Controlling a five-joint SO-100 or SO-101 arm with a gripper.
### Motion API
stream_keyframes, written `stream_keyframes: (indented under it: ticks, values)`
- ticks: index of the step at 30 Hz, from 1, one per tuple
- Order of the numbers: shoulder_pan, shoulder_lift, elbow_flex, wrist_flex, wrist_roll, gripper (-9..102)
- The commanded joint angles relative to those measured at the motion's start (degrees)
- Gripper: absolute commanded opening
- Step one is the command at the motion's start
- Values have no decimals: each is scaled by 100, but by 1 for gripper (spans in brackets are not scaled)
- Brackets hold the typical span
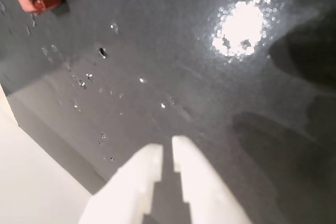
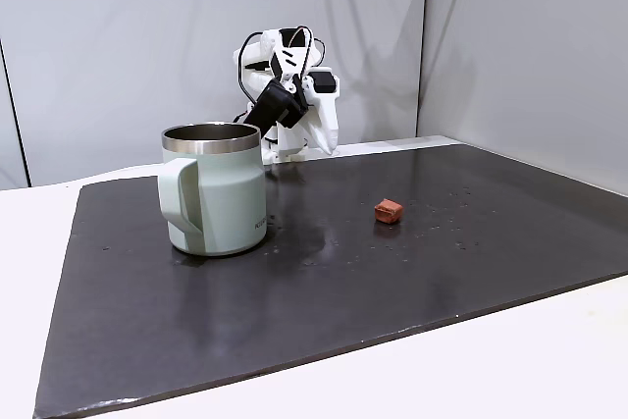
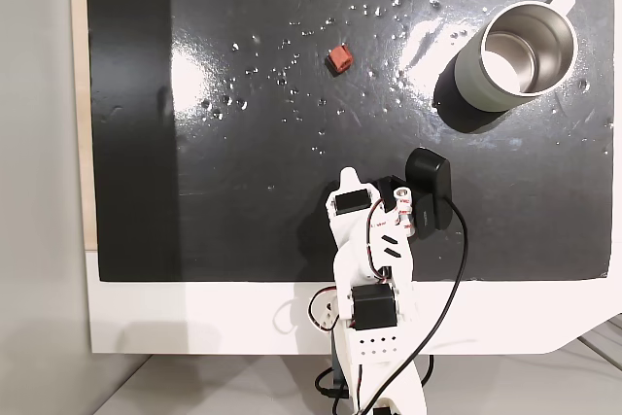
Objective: Grasp a cube and put it in the cup.
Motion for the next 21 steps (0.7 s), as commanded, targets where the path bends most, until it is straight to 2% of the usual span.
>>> stream_keyframes:
  ticks: [1,21]
  values:
    - [659,53,334,-1274,738,0]
    - [633,53,334,-1274,677,0]
